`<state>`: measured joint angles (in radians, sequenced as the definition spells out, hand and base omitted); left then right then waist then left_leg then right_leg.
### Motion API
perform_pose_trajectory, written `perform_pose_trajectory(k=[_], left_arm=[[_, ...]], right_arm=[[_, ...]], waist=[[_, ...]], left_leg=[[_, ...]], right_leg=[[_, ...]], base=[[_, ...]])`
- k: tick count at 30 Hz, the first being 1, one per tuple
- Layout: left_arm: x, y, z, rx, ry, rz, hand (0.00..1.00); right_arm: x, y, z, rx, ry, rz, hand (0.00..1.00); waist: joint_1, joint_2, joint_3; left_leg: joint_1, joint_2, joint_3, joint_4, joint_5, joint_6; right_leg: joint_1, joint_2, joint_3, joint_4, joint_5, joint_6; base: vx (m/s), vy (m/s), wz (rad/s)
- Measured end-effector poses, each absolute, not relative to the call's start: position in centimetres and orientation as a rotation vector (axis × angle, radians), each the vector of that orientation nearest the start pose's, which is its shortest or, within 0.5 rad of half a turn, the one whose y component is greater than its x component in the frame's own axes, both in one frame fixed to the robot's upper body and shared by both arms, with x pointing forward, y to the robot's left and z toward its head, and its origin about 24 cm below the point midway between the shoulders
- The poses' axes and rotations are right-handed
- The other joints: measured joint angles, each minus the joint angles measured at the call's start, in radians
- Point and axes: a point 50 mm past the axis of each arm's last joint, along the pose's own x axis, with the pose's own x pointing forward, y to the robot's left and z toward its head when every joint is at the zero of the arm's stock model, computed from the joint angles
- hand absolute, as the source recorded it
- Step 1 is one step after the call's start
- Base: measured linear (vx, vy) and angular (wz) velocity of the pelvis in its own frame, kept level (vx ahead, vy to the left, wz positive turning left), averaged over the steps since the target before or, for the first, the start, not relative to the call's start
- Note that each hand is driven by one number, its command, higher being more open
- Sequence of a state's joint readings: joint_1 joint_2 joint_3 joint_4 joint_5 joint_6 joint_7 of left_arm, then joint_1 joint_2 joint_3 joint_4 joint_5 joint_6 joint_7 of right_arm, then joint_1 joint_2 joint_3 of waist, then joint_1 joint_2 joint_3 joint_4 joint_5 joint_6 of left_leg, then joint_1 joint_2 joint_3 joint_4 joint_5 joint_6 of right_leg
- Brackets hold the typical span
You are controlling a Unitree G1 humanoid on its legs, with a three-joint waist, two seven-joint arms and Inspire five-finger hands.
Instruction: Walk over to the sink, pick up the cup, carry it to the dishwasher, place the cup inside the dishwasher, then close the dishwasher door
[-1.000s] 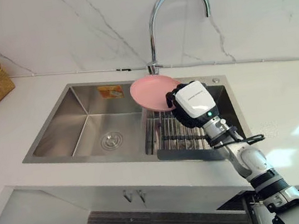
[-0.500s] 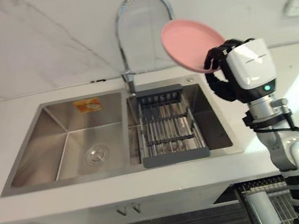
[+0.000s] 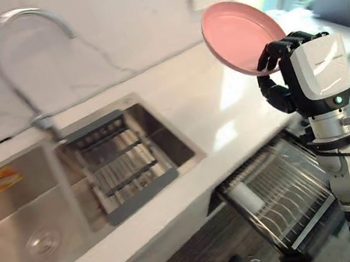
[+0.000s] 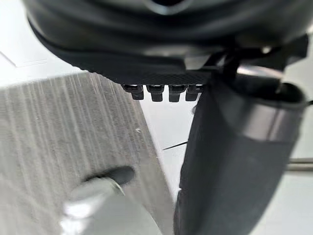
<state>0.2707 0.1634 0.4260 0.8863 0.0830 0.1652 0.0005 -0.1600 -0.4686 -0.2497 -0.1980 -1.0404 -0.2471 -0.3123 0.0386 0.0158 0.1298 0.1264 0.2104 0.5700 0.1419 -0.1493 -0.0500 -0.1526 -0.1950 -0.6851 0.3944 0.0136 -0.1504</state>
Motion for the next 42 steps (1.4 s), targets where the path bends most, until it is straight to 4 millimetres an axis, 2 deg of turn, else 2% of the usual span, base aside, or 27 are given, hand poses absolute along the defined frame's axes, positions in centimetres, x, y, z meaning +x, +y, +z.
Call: perform_pose_trajectory(k=[1,2,3,4,6,7,8,10,11,13,16,19,21,23,25,27,31,34,36,42], left_arm=[[1.6,27.7,-14.8,0.011,1.286,0.532,1.00],[1.4,28.1,-14.7,0.016,1.289,0.541,1.00],[1.2,28.9,-14.3,0.036,1.291,0.555,1.00],[1.2,29.6,-14.1,0.042,1.285,0.575,1.00],[0.9,29.6,-14.1,0.034,1.288,0.588,1.00],[0.8,29.4,-14.2,0.025,1.293,0.587,1.00],[0.4,28.8,-14.5,0.001,1.302,0.590,1.00],[0.4,27.3,-15.0,-0.038,1.298,0.558,1.00],[0.6,26.4,-15.3,-0.064,1.290,0.540,1.00],[0.7,25.9,-15.4,-0.073,1.280,0.534,1.00],[2.2,25.3,-15.5,-0.085,1.235,0.513,1.00],[3.7,25.1,-15.5,-0.091,1.212,0.494,1.00],[3.8,24.9,-15.6,-0.092,1.212,0.487,1.00],[4.7,24.5,-15.6,-0.081,1.201,0.454,1.00],[6.6,23.9,-15.5,-0.077,1.170,0.408,1.00],[7.5,23.5,-15.5,-0.077,1.157,0.382,1.00],[8.4,22.0,-15.6,-0.074,1.158,0.305,1.00],[9.9,21.2,-15.5,-0.059,1.133,0.251,1.00],[11.2,20.6,-15.3,-0.058,1.110,0.220,1.00],[13.5,20.0,-14.7,-0.058,1.056,0.199,1.00]], right_arm=[[25.2,-24.5,17.9,-1.471,-0.663,-0.473,0.00],[25.1,-25.0,17.5,-1.477,-0.634,-0.478,0.00],[24.7,-25.8,17.0,-1.488,-0.588,-0.492,0.00],[24.4,-26.4,16.7,-1.502,-0.558,-0.494,0.00],[24.1,-26.9,16.7,-1.508,-0.539,-0.485,0.00],[23.9,-27.2,16.7,-1.514,-0.533,-0.479,0.00],[23.2,-28.0,16.6,-1.519,-0.509,-0.477,0.00],[22.3,-29.0,16.2,-1.508,-0.472,-0.487,0.00],[21.7,-29.6,15.8,-1.504,-0.440,-0.491,0.00],[20.9,-30.2,15.1,-1.513,-0.394,-0.484,0.00],[19.4,-30.7,13.1,-1.481,-0.292,-0.480,0.00],[19.0,-30.0,11.4,-1.425,-0.238,-0.435,0.00],[18.9,-29.3,10.4,-1.399,-0.206,-0.388,0.00],[19.2,-28.5,9.7,-1.375,-0.191,-0.340,0.00],[19.6,-27.5,8.8,-1.347,-0.172,-0.284,0.00],[19.9,-26.8,7.6,-1.316,-0.136,-0.246,0.00],[21.0,-25.5,4.7,-1.261,-0.041,-0.164,0.00],[21.8,-25.4,3.5,-1.243,0.018,-0.149,0.00],[23.0,-25.5,2.9,-1.238,0.062,-0.164,0.00],[25.7,-26.6,3.1,-1.265,0.099,-0.269,0.00]], waist=[[-0.011,-0.001,-0.001],[-0.010,-0.004,-0.003],[-0.003,-0.029,-0.015],[0.002,-0.028,-0.018],[0.011,-0.028,-0.018],[0.012,-0.028,-0.018],[0.008,-0.036,-0.023],[-0.001,-0.040,-0.037],[-0.013,-0.037,-0.049],[-0.031,-0.037,-0.060],[-0.063,-0.039,-0.080],[-0.085,-0.037,-0.080],[-0.086,-0.035,-0.079],[-0.085,-0.028,-0.073],[-0.085,-0.024,-0.045],[-0.086,-0.023,-0.034],[-0.078,-0.015,-0.012],[-0.074,-0.006,0.008],[-0.063,0.006,0.047],[-0.038,0.022,0.124]], left_leg=[[0.008,0.010,0.010,0.002,0.006,-0.010],[0.012,0.012,0.017,0.007,0.009,-0.014],[0.008,0.015,0.024,0.017,0.010,-0.033],[0.004,0.030,0.030,0.012,0.023,-0.056],[0.019,0.039,0.061,-0.010,0.043,-0.071],[0.029,0.044,0.075,-0.017,0.049,-0.078],[0.042,0.039,0.090,-0.024,0.053,-0.085],[0.047,0.027,0.109,-0.029,0.054,-0.088],[0.046,0.026,0.116,-0.035,0.056,-0.091],[0.046,0.026,0.120,-0.038,0.057,-0.091],[0.044,0.019,0.128,-0.044,0.059,-0.090],[0.037,0.003,0.131,-0.051,0.062,-0.086],[0.030,-0.002,0.131,-0.056,0.063,-0.081],[0.009,-0.008,0.126,-0.056,0.066,-0.071],[-0.017,-0.032,0.099,-0.062,0.074,-0.050],[-0.033,-0.055,0.070,-0.072,0.082,-0.035],[-0.089,-0.105,0.027,-0.094,0.101,-0.006],[-0.146,-0.132,-0.002,-0.107,0.123,0.017],[-0.180,-0.151,-0.019,-0.112,0.136,0.032],[-0.250,-0.174,-0.050,-0.119,0.160,0.053]], right_leg=[[0.032,-0.074,-0.042,0.111,-0.053,0.031],[0.058,-0.101,-0.057,0.118,-0.057,0.043],[0.111,-0.132,-0.067,0.051,-0.019,0.096],[0.134,-0.085,-0.097,-0.024,-0.017,0.117],[0.167,-0.025,-0.107,-0.139,-0.014,0.122],[0.195,0.010,-0.103,-0.219,-0.001,0.142],[0.241,0.052,-0.084,-0.346,0.025,0.181],[0.262,0.077,-0.068,-0.428,0.046,0.198],[0.259,0.083,-0.060,-0.440,0.052,0.196],[0.258,0.086,-0.055,-0.447,0.054,0.195],[0.247,0.083,-0.043,-0.447,0.059,0.194],[0.232,0.071,-0.036,-0.447,0.070,0.194],[0.219,0.060,-0.034,-0.435,0.071,0.195],[0.182,0.037,-0.038,-0.390,0.065,0.189],[0.143,-0.018,-0.063,-0.304,0.035,0.191],[0.123,-0.061,-0.084,-0.247,0.011,0.198],[0.060,-0.142,-0.111,-0.155,-0.013,0.203],[0.010,-0.180,-0.130,-0.125,-0.014,0.202],[-0.020,-0.206,-0.140,-0.102,-0.014,0.202],[-0.075,-0.238,-0.166,-0.078,-0.011,0.199]], base=[[-0.05,-0.054,-0.49],[0.02,-0.119,-0.36],[0.00,-0.193,-0.33],[0.00,-0.208,-0.34],[-0.03,-0.158,-0.41],[-0.05,-0.193,-0.47],[-0.06,-0.159,-0.36],[-0.09,-0.109,-0.32],[-0.08,-0.024,-0.25],[-0.06,0.035,-0.13],[-0.05,0.078,-0.09],[-0.06,0.115,-0.05],[-0.05,0.127,-0.02],[-0.06,0.144,0.10],[-0.08,0.158,0.34],[-0.09,0.133,0.46],[-0.08,0.096,0.35],[-0.06,0.057,0.44],[-0.06,0.046,0.27],[-0.03,0.029,0.22]])
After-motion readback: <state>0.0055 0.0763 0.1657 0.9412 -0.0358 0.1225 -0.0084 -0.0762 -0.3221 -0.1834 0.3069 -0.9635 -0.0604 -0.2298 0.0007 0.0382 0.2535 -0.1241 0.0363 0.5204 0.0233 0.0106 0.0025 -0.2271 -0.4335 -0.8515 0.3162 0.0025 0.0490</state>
